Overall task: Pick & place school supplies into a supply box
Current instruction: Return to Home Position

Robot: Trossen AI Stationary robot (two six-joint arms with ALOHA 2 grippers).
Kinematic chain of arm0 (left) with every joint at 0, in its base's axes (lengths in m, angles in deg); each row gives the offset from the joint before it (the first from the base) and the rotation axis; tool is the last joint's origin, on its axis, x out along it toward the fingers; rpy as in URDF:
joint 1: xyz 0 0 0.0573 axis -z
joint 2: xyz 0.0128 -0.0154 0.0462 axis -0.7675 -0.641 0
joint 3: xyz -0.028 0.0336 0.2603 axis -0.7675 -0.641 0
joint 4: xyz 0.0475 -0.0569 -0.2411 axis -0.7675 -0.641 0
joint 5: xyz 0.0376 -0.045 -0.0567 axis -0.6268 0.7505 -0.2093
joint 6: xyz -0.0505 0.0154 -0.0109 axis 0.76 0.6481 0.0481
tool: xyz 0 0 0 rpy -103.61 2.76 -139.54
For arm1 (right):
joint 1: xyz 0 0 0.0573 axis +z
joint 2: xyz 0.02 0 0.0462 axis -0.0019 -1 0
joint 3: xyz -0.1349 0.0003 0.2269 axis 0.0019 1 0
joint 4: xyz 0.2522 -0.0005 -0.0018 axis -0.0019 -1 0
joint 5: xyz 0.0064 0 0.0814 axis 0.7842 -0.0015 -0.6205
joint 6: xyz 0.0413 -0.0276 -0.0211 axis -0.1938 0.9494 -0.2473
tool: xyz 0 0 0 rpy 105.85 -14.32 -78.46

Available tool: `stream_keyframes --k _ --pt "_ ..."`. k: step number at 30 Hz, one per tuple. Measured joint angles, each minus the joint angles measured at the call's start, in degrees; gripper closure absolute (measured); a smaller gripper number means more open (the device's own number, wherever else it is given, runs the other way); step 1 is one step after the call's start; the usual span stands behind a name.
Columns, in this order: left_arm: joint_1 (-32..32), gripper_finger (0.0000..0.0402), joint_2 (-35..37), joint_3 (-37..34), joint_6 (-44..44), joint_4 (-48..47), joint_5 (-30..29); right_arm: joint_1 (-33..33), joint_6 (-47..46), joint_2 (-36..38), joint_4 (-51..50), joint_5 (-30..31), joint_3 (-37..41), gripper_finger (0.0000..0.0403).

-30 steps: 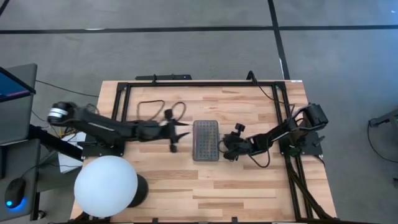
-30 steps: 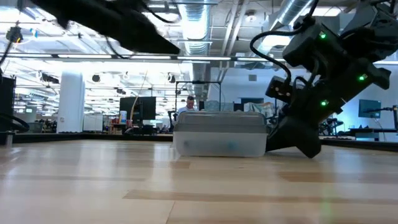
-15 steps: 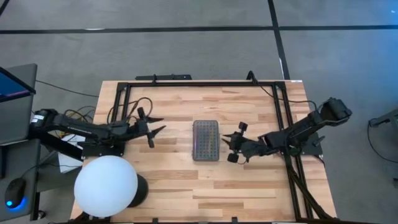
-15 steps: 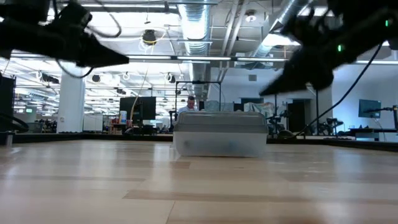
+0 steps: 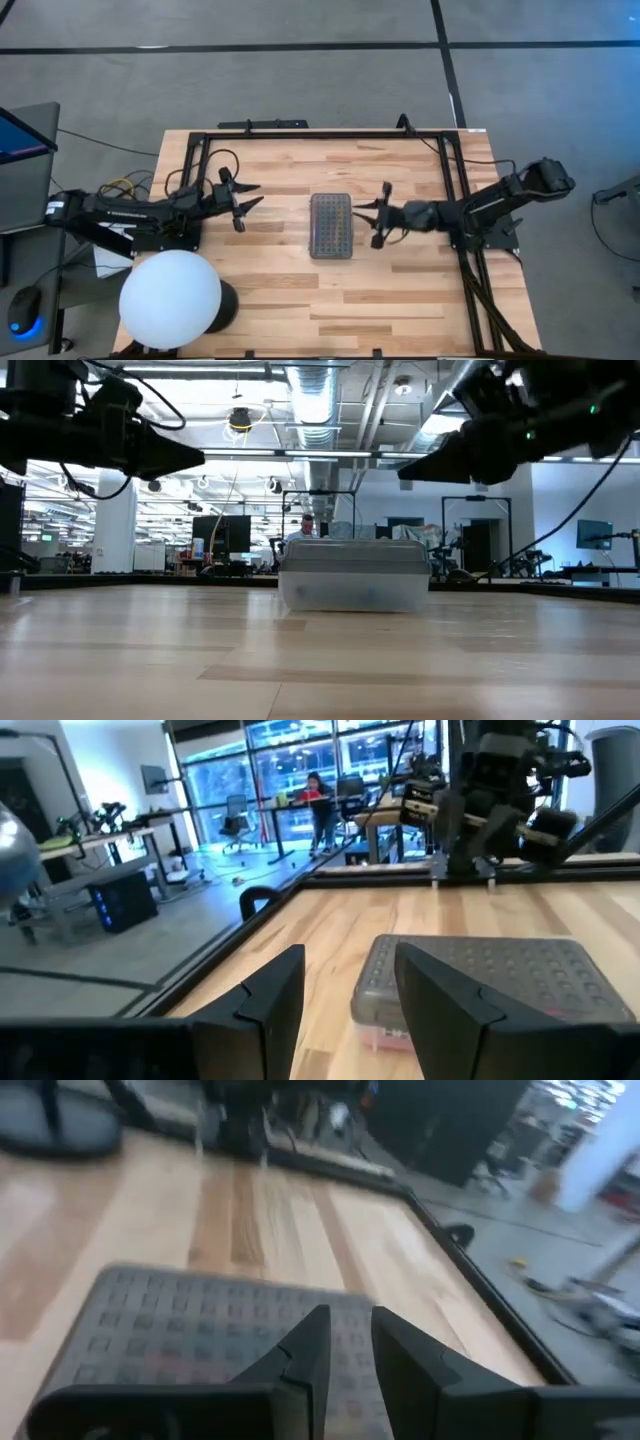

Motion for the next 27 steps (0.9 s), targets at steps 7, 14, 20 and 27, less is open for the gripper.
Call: stream_keyframes --k 7,14,20,27 --pt "-7.02 0.0249 -0.02 0.0 0.44 -0.44 6.8 -12.6 -4.35 5.94 12.07 -19.29 11.14 0.0332" --pt "-13.84 0.0249 0.04 -0.02 1.55 -2.95 15.71 -16.96 -4.72 10.25 20.04 -24.2 19.05 0.0332" --pt "-15.86 0.0249 0.09 -0.04 1.62 -4.33 19.67 -16.61 -3.66 13.44 21.52 -24.17 21.26 0.0332" --pt "-15.92 0.0249 5.53 -0.04 1.11 -8.15 21.92 -14.73 -2.38 19.24 15.31 -23.5 21.27 0.0332"
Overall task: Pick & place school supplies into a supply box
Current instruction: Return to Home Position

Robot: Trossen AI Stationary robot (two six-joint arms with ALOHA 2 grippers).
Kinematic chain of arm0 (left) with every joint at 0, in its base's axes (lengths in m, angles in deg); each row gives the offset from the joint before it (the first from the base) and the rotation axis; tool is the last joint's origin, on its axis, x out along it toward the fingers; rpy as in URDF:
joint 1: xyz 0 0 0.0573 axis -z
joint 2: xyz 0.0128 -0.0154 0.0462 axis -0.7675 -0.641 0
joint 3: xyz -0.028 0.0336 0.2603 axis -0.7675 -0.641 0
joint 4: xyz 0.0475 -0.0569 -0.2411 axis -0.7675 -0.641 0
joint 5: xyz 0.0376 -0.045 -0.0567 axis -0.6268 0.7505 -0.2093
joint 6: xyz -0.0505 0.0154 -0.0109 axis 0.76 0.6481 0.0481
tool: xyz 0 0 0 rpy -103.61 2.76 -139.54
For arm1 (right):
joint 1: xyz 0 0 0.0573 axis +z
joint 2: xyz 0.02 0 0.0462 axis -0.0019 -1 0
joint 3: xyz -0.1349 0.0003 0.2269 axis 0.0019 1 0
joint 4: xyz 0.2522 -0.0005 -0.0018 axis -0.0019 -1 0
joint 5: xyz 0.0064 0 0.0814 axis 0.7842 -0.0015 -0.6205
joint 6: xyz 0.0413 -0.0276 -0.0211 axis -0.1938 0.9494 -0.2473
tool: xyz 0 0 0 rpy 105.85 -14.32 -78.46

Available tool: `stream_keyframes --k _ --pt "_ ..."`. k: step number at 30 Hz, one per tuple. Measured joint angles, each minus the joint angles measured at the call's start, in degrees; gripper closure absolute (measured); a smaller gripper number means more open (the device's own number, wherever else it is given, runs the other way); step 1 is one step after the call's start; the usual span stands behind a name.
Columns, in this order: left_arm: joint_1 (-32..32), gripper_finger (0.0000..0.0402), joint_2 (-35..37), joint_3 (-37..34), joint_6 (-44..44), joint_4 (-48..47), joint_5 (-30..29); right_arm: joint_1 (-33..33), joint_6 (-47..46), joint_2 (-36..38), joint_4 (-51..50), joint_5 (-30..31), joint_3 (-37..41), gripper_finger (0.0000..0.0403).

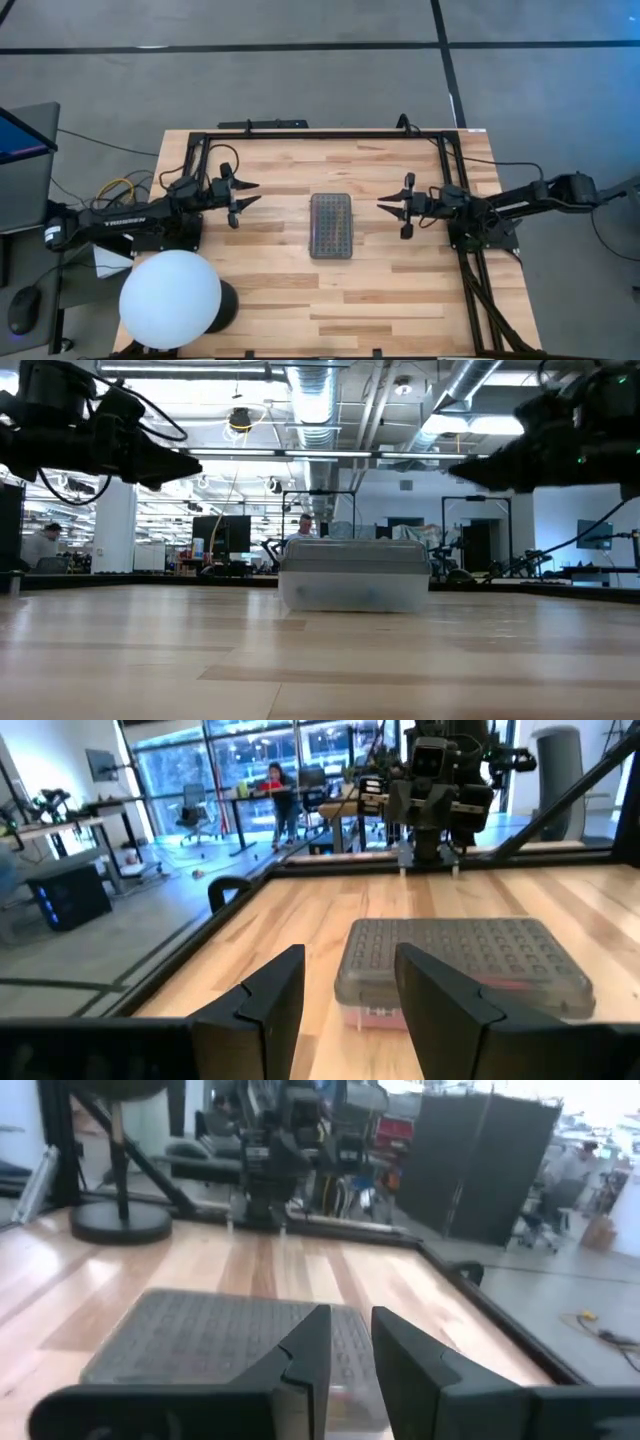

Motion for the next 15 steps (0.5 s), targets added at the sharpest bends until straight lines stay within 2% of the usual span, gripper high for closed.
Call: stream_keyframes --k 4,10,15 --pt "0.0 0.0249 7.78 0.0 -0.17 -5.85 0.18 2.87 1.55 6.94 -5.46 0.26 -0.01 0.0332" --pt "0.0 0.0249 20.45 0.0 -0.26 -17.8 0.22 8.78 3.42 19.81 -17.88 9.71 -0.02 0.0332" --pt "0.02 0.0249 29.79 -0.02 0.19 -25.99 1.21 14.2 5.11 31.27 -26.35 12.44 -0.02 0.0332"
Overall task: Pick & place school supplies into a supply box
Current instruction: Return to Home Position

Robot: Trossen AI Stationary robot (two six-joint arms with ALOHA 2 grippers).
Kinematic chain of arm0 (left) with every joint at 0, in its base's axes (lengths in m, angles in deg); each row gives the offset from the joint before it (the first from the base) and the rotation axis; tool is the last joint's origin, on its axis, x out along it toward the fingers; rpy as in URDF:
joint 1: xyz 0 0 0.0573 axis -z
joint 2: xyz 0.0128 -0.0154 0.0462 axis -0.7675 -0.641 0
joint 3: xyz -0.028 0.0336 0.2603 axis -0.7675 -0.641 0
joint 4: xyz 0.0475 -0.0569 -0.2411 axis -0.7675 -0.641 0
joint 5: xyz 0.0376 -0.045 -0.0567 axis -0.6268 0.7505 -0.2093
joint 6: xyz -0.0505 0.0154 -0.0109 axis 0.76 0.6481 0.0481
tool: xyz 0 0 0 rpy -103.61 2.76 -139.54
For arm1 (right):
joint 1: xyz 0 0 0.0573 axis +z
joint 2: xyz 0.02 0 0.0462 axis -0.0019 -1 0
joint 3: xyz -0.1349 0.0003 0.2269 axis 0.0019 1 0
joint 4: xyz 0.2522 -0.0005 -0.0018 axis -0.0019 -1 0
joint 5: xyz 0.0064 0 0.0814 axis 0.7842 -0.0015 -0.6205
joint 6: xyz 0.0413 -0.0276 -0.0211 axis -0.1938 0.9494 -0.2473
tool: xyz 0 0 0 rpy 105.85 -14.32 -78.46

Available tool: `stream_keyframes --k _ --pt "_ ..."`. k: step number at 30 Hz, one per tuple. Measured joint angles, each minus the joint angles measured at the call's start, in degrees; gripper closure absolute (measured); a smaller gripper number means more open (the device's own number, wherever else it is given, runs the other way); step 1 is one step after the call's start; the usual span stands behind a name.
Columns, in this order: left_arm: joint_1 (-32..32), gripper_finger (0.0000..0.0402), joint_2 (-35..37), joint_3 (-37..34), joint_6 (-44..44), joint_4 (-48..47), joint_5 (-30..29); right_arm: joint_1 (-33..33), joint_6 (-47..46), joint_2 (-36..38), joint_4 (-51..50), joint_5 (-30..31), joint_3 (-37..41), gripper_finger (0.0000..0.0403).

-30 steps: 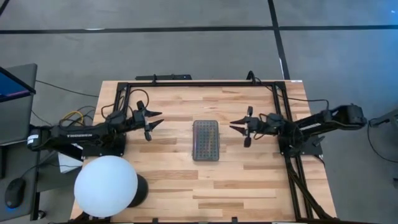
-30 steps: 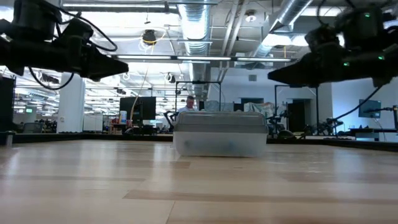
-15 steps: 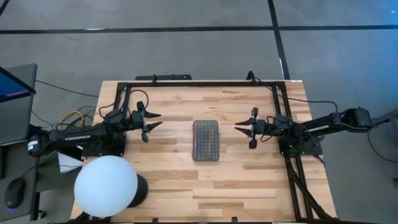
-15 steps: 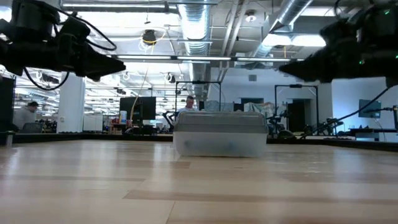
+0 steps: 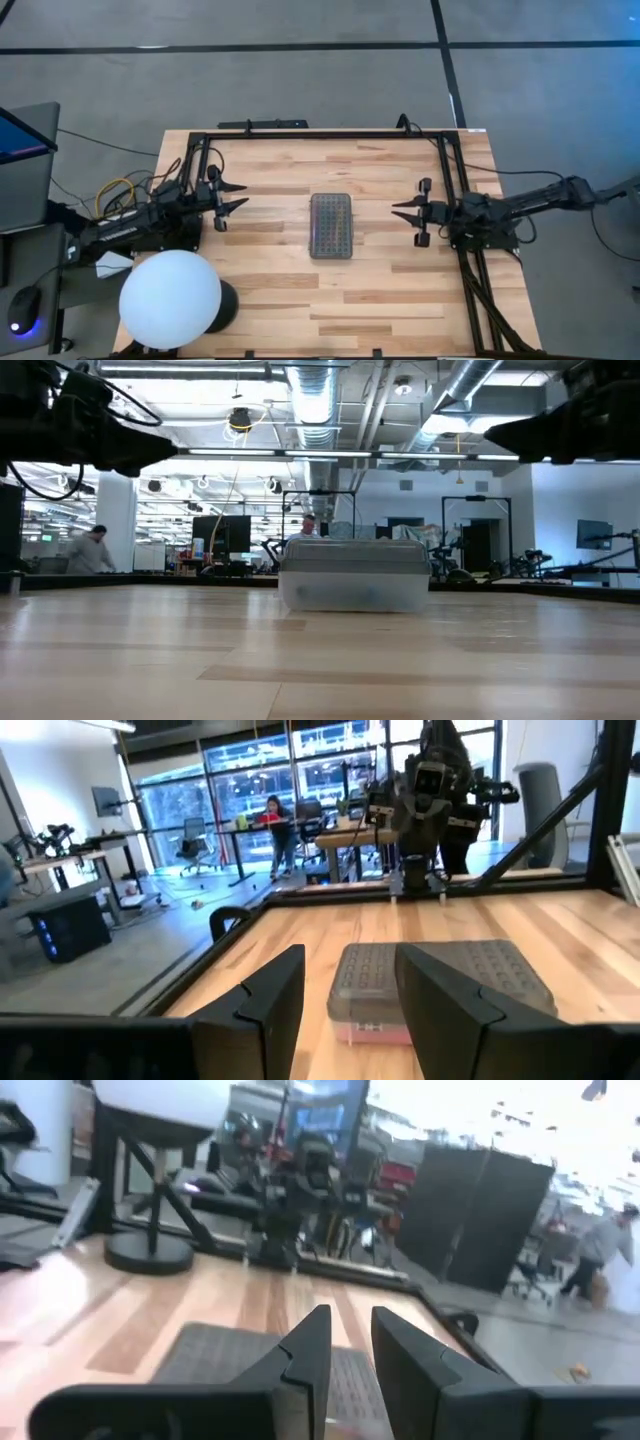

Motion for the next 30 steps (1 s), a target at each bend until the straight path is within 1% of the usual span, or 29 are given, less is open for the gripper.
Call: stream_keyframes --k 6,8,11,12,14,16,20,22,23,26,27,30 --pt "0.0 0.0249 -0.8 0.41 0.37 -1.47 0.08 5.09 0.29 11.29 -11.84 8.42 0.02 0.0332" --pt "0.0 0.0249 -0.11 0.44 0.47 -1.45 0.24 6.43 0.29 14.59 -15.41 10.01 0.02 0.0332" --pt "0.29 0.0249 -0.18 0.03 2.47 1.18 1.98 8.18 0.26 19.84 -19.74 12.96 0.04 0.0332" --pt "0.74 0.0249 -0.22 -0.02 3.46 3.39 2.56 8.71 0.1 21.59 -20.65 14.1 0.04 0.0332" --pt "2.15 0.0249 -0.28 -0.01 3.71 4.72 2.8 9.69 -0.49 24.6 -22.94 16.04 0.06 0.0332" --pt "3.74 0.0249 -0.36 -0.02 3.67 3.87 1.63 10.57 -1.18 24.87 -23.74 17.33 0.07 0.0332" --pt "6.93 0.0249 -0.26 -0.02 3.34 3.53 -3.46 11.46 -1.72 24.89 -23.9 18.54 0.07 0.0332" --pt "8.7 0.0249 -0.28 -0.04 2.5 3.14 -4.63 11.4 -2.34 25.09 -24.16 18.11 0.07 0.0332" --pt "9.58 0.0249 -0.28 -0.04 1.81 3.17 -4.64 11.41 -2.33 25.08 -24.28 15.91 0.07 0.0332" --pt "11.77 0.0249 -0.28 -0.04 -0.25 3.19 -5.01 9.98 -1.77 24.74 -25.17 5.02 0.09 0.0332" --pt "12.16 0.0249 -0.28 -0.04 -0.78 3.21 -5.74 8.95 -1.79 24.74 -25.27 3.95 0.08 0.0332" --pt "12.7 0.0249 -0.28 -0.07 -1.9 3.21 -8.26 4.38 -0.72 24.79 -25.28 3.7 0.09 0.0332"
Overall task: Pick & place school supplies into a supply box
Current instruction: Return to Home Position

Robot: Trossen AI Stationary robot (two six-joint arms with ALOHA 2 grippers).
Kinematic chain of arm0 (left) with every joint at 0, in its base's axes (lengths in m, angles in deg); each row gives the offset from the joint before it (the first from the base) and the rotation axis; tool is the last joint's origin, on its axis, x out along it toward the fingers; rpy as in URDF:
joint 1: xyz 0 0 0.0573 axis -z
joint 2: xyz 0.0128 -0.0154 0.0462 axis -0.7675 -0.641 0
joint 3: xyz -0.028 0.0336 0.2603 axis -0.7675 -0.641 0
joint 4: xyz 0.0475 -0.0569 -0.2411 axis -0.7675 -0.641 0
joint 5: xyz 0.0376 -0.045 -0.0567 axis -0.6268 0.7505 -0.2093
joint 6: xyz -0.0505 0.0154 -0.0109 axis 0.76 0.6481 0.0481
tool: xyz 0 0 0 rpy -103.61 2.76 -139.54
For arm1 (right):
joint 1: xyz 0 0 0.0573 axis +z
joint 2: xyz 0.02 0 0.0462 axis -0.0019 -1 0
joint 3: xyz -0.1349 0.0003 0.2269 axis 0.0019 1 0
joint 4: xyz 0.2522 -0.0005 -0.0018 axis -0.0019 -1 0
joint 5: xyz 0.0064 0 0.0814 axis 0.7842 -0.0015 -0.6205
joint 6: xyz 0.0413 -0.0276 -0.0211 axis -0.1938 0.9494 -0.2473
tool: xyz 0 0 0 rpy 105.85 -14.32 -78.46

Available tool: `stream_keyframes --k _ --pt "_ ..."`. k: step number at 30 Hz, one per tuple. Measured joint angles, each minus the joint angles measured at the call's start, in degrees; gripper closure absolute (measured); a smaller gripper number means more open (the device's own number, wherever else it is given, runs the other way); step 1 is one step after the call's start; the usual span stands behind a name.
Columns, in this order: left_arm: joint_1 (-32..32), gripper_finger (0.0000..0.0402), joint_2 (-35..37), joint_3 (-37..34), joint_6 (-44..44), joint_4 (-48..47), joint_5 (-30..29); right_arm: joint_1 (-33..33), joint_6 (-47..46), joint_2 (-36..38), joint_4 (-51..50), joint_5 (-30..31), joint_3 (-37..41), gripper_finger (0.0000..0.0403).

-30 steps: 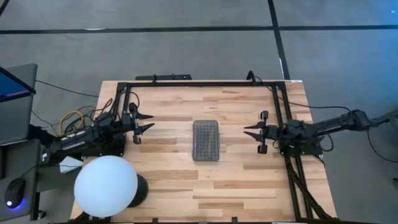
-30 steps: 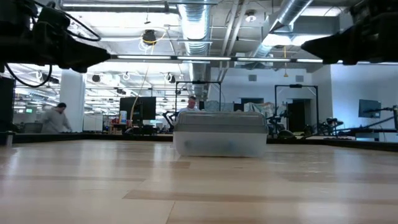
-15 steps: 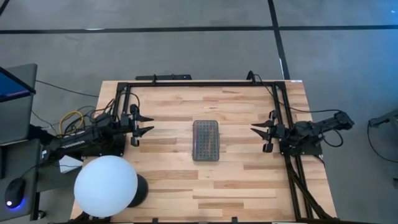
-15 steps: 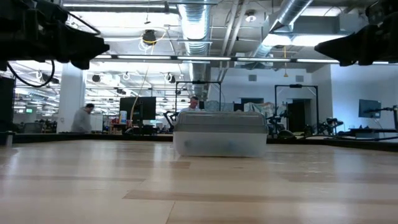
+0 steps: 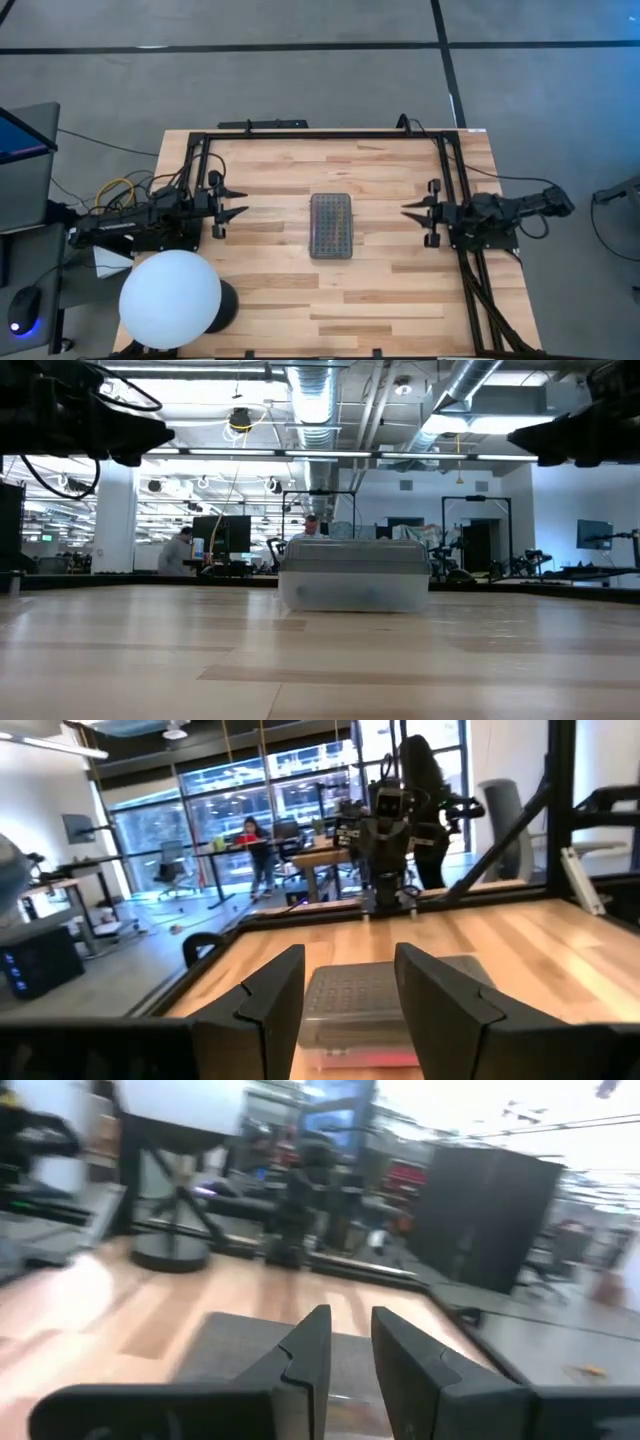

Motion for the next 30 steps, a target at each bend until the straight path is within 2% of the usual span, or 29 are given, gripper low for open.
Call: stream_keyframes --k 2,7,9,15,30 --pt "0.0 0.0249 0.0 0.0 -0.92 -0.52 -0.39 -3.83 0.87 0.17 -0.29 -2.8 0.0 0.0332" --pt "0.0 0.0249 0.0 -0.02 -1.0 -1.61 -0.37 -13.98 -0.84 0.19 -2.33 -15.17 0.0 0.0332" --pt "0.0 0.0249 0.0 -0.02 -1.02 -2.27 -0.32 -16.83 -1.64 0.01 -2.45 -17.52 0.0 0.0332" --pt "-0.02 0.0249 -0.21 -0.07 -1.67 -4.86 -0.63 -19.79 -1.39 0.01 -2.4 -17.99 0.0 0.0332" --pt "-0.02 0.0249 -0.76 -0.09 -0.75 -5.12 -2.56 -19.94 -1.53 0.01 -2.5 -16.52 0.0 0.0332"
